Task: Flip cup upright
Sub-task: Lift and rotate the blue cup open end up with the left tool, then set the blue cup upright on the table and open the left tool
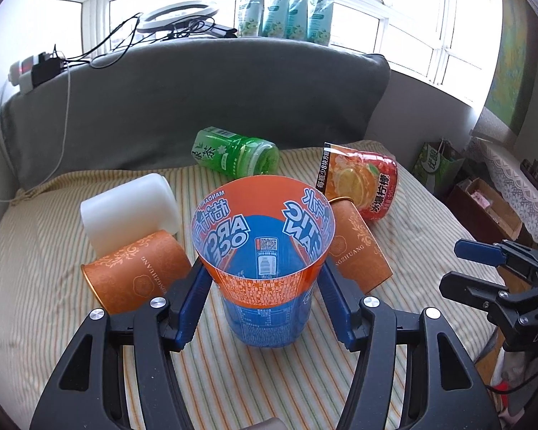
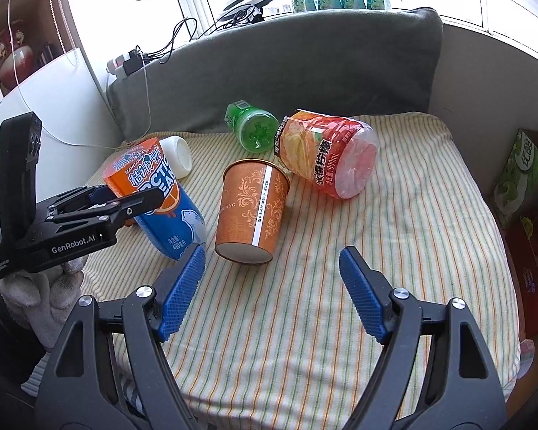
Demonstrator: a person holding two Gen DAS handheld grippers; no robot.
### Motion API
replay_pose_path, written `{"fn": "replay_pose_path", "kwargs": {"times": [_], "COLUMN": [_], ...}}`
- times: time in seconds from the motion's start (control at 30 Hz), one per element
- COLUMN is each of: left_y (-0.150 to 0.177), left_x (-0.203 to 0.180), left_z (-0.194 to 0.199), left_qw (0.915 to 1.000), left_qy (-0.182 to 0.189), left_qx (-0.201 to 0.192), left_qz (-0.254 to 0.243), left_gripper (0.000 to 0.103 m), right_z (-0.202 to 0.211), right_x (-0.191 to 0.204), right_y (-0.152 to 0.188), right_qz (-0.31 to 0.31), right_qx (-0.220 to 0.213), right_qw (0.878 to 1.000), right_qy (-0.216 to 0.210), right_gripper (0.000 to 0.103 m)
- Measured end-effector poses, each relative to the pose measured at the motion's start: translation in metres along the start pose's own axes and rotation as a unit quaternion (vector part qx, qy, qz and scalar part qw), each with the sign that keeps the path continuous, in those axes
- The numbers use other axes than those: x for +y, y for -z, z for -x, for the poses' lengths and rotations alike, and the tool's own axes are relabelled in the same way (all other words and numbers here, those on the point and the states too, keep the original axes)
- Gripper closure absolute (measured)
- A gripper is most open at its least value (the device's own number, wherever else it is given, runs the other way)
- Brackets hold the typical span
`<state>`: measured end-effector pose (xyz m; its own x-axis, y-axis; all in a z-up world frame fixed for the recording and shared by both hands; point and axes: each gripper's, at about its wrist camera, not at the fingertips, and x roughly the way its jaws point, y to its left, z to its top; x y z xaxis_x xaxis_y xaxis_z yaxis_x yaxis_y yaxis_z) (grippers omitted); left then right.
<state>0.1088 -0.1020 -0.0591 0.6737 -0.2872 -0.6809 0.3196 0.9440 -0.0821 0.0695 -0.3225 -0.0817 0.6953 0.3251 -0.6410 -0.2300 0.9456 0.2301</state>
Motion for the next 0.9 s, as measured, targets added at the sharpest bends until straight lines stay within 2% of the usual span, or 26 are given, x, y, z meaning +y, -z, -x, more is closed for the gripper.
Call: {"fn": "replay_pose_path", "kwargs": {"times": [0.13,0.27,0.4,0.5,0.9], "left_y": [0.000,0.000,0.002,0.003,0.018], "left_x": [0.000,0.001,0.000,0.000,0.012], "left_z": [0.000,0.000,0.000,0.001,0.031], "left_qw": [1.0000,0.9999,0.9999,0.9999,0.9995], "left_qy": [0.003,0.013,0.012,0.014,-0.010], "left_qx": [-0.001,0.002,0.004,0.004,-0.020], "left_qz": [0.000,0.007,0.007,0.009,0.023], "left_gripper": [0.043,0.032,0.031,0.026,0.026], "right_z": [0.000,0.000,0.000,0.000,0.012], "right_x": [0.000,0.000,-0.001,-0.001,0.014], "right_y": [0.000,0.001,0.000,0.000,-0.001], "right_qz": [0.000,-0.001,-0.002,-0.002,0.016], "right_qx": [0.001,0.002,0.002,0.001,-0.032], "right_qw": [1.000,1.000,1.000,1.000,0.999], "right_qy": [0.000,0.000,-0.001,-0.002,0.012], "right_gripper": [0.023,0.023,0.023,0.023,0.023]}}
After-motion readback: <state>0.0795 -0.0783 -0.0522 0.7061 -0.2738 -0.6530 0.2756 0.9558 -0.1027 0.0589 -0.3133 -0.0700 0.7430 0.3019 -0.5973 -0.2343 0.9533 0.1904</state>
